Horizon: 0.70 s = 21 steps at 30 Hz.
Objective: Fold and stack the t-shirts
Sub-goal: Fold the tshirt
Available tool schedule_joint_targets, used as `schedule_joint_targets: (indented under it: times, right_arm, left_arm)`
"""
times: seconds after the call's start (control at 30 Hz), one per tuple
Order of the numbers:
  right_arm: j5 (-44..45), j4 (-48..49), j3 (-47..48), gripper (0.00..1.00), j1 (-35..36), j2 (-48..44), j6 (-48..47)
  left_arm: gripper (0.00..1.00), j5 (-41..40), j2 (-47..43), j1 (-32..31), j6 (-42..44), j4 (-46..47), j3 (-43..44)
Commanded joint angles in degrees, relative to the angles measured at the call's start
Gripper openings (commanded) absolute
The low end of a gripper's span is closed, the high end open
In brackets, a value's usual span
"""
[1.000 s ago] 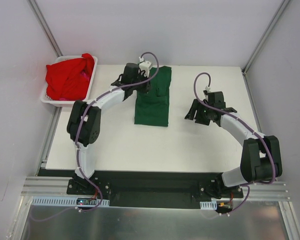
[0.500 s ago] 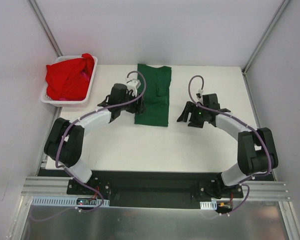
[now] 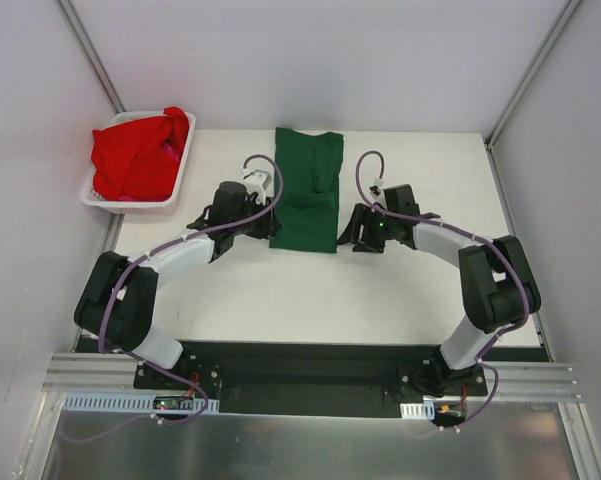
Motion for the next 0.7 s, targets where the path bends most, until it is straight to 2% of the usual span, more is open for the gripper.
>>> schedule_joint_targets:
  times: [0.0,0.03,0.07,0.2,0.27,0.33,0.37,0.47,0.57,0.67]
  right_arm:
    - [-1.32,1.34,5.4,0.59,0.62,-0.47,-0.68]
    - [-0.71,0.73,5.67,0.59,0.71,-0.99,-1.55]
    - [1.12,-0.76,5.85,0.59,0.88,-2.13,-2.08]
    - [6.32,-5.07,6.03,0.7,0.79,-5.38,-4.98]
    - [8.17,-6.91,5.5,0.72,0.71,-6.53,-6.38]
    - [9.4,-7.71,4.97,0.73,0.79,-8.2,-6.92]
    - [10.71,-8.32,4.45,0.74,0.71,-8.73,-7.44]
    - [12.48,-9.12,3.66,0.75,0.53,-10.4,-7.88]
    - [12.66,-9.38,3.48,0.75,0.27,-10.75,-8.24]
    - [12.65,-9.47,3.21,0.75,0.0,-10.67,-8.33]
  left_arm:
    - [0.13,0.81,-1.84,0.63,-0.84,3.9,3.84]
    - [0.04,2.12,-0.71,0.71,-1.02,5.12,5.06]
    - [0.0,3.53,0.35,0.8,-1.2,5.83,6.03]
    - [0.0,14.06,8.34,1.59,-6.01,10.22,11.83]
    - [0.0,21.68,13.79,2.12,-9.44,16.54,14.65]
    - [0.0,27.86,20.09,2.65,-16.99,22.33,17.36]
    - [0.0,32.58,22.31,3.08,-23.19,29.85,18.08]
    - [0.0,36.92,29.26,3.26,-32.19,41.38,19.49]
    - [0.0,37.81,33.75,3.26,-35.9,45.29,20.45]
    - [0.0,37.64,36.04,3.26,-35.92,45.83,21.6]
